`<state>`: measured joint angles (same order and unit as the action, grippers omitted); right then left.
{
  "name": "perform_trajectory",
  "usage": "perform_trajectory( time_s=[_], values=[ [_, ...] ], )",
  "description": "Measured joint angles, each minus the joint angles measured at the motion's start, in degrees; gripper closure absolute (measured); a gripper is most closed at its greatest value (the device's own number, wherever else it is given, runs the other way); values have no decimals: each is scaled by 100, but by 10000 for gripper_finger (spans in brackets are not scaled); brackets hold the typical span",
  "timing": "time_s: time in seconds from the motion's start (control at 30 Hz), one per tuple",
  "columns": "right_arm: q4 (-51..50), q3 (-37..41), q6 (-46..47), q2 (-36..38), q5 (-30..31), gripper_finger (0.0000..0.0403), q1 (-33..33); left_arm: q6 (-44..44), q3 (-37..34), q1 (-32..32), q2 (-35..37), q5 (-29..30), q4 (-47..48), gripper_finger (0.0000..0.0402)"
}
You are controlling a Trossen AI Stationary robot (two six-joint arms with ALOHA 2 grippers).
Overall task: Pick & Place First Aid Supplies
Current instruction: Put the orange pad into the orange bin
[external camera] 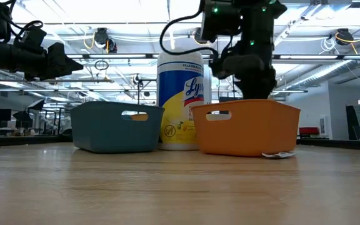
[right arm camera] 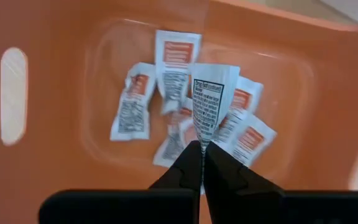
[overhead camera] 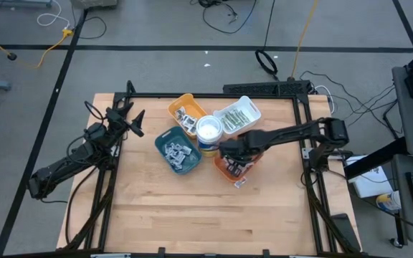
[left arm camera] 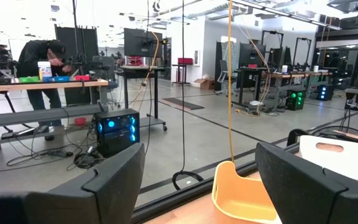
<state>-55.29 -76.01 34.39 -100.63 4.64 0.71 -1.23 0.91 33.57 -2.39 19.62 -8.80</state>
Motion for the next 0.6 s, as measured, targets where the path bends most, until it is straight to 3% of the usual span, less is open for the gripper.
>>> perform_trajectory(
  time_s=[0.3,0.43,0.6],
  values=[
    [214,0,-126,-77,-205,382,11,0,0,1,0,0,0,94],
    [194,0,-310,-77,-469,334,13,0,0,1,0,0,0,94],
    [198,4,-615,66,-328,254,21,0,0,-1,0,0,0,94]
  ],
)
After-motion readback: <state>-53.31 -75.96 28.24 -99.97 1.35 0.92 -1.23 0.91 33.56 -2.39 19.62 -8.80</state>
